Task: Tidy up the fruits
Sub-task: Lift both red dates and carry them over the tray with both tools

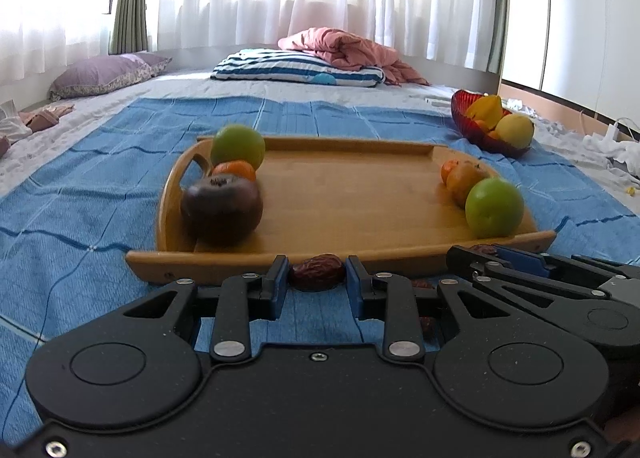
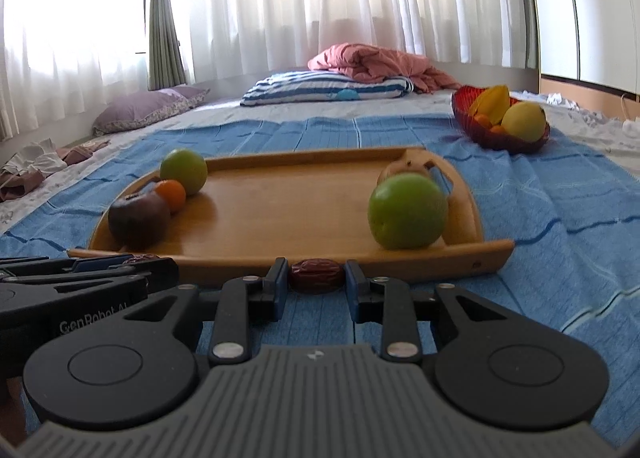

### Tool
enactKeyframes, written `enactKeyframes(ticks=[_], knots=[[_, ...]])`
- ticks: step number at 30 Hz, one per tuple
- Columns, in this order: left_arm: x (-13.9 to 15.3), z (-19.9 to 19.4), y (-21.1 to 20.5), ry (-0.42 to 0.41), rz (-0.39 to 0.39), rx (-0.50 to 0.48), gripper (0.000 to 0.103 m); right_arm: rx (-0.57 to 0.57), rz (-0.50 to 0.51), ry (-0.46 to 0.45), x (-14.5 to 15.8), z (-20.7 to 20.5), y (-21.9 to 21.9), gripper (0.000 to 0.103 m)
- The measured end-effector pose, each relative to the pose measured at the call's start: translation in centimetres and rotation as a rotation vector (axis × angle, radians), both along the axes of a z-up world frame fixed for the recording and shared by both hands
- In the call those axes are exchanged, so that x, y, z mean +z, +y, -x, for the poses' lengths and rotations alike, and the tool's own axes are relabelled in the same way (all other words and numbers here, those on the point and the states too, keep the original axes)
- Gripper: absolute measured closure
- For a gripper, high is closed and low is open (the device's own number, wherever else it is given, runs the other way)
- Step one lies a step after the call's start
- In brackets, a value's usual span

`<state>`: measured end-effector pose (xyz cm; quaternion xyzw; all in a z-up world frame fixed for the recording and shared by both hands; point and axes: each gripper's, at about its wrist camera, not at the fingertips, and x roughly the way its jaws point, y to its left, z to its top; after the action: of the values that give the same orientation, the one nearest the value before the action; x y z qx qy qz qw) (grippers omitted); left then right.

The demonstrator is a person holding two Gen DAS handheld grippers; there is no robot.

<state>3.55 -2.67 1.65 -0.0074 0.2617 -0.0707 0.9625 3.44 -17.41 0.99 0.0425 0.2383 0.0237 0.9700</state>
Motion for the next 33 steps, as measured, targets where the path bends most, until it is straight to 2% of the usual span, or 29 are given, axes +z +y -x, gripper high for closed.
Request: enactKeyframes(ticks=[13,33], knots=[[1.5,-1.4,-0.9,-0.020,-0.002,-0.020,0.074,0.003,0.009,-0.033,1.0,-0.9,-0.4,0.068],[1.2,-5.6,-1.0,0.050,0.009,-0.030,0.074,0.011,0.023,-0.017,0.8,-3.7,-0.8,0.068]])
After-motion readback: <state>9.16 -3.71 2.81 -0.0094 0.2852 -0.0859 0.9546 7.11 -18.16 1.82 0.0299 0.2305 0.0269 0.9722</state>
